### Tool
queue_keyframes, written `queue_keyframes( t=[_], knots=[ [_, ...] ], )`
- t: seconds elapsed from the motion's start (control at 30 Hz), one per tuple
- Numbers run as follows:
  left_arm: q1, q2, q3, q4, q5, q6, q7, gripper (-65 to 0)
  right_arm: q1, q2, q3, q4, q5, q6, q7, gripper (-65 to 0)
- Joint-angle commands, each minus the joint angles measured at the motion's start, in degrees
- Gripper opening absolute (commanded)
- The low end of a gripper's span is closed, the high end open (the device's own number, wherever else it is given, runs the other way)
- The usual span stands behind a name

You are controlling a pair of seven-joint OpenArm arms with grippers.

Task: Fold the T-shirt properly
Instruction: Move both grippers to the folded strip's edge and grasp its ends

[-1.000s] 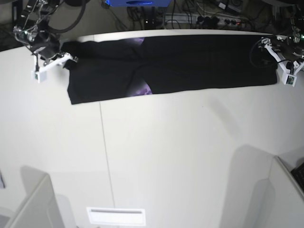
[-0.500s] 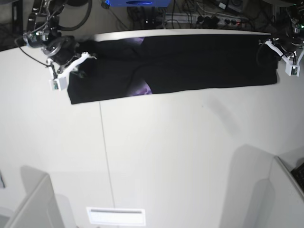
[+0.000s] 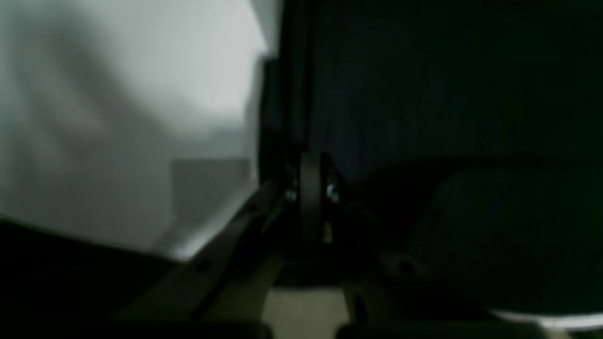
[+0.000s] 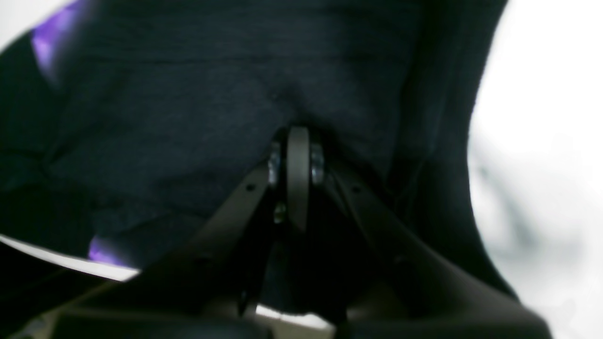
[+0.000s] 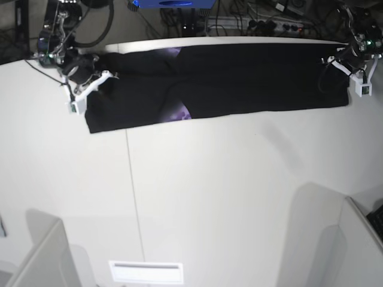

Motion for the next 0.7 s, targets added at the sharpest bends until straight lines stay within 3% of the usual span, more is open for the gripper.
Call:
queue_keyframes(
  t=[0.0,0.17,0.53,0.67],
  knots=[
    [-0.32,-0.68,1.32,-0.13,1.59,-0.31,-0.46,-65.0,0.91,-0.19,0.29,-0.15,-1.95,-0.29,0.83,-65.0],
    [-4.89,-0.59,6.59,-6.37,2.82,-0.23,-0.64,-65.0,3.9,-1.34,0.37,-2.78,-7.13,-0.29,0.92,-65.0],
    [-15.7,-0.86,6.77,-10.77,2.91,0.13,-0.28,-65.0,13.57,-0.72,0.72,-11.75,-7.75,-0.29,1.01,-65.0],
    [-19.22,-0.94,9.23,-11.74,2.91,3.47,-0.2,-65.0,17.35,-0.72,0.72,-14.74,-7.84,-0.29,1.01,-65.0]
  ],
)
